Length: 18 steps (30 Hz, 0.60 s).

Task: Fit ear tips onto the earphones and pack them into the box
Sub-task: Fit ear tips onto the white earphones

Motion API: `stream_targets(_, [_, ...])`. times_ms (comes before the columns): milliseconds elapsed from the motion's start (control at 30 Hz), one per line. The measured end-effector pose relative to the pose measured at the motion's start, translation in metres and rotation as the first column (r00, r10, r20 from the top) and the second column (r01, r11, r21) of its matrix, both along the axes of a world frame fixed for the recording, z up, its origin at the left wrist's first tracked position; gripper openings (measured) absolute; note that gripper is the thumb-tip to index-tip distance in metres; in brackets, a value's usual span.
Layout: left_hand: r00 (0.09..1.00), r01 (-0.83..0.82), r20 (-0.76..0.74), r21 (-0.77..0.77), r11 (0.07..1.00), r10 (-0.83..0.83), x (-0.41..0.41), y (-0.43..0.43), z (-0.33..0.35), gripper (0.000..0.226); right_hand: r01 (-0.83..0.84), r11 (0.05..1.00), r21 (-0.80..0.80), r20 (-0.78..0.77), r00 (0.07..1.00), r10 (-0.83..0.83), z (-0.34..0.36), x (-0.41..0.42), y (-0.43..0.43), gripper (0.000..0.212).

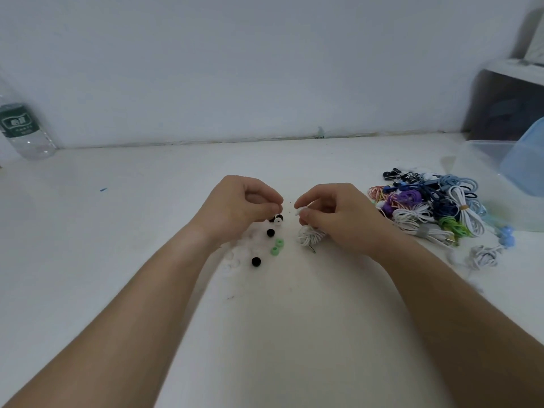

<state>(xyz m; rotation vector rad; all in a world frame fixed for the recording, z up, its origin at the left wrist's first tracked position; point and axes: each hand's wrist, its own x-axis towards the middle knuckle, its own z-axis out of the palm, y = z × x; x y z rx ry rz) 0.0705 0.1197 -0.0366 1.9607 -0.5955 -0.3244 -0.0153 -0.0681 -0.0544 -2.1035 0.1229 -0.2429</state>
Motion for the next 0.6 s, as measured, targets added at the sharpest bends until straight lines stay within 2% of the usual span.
stream_targets(133, [0.995,-0.049,-0.097,-0.157,0.986,0.034,-0.0012,-0.0011,0.0014,0.013,-0.016,0.993,0.115,0.018,1.000,0.014,0.0019,-0.0016,0.0002,0.006])
stream_targets(267, [0.973,-0.064,-0.230,-0.286,0.956,-0.004,-0.0042,-0.0053,0.0007,0.015,-0.034,0.982,0.186,0.034,0.999,0.028,0.0021,-0.0012,-0.0008,0.008])
stream_targets(600, [0.939,-0.013,-0.322,-0.379,0.925,-0.118,-0.0041,-0.0082,-0.0024,0.018,-0.046,0.953,0.300,0.123,0.992,0.009,0.0018,0.0013,-0.0048,0.008])
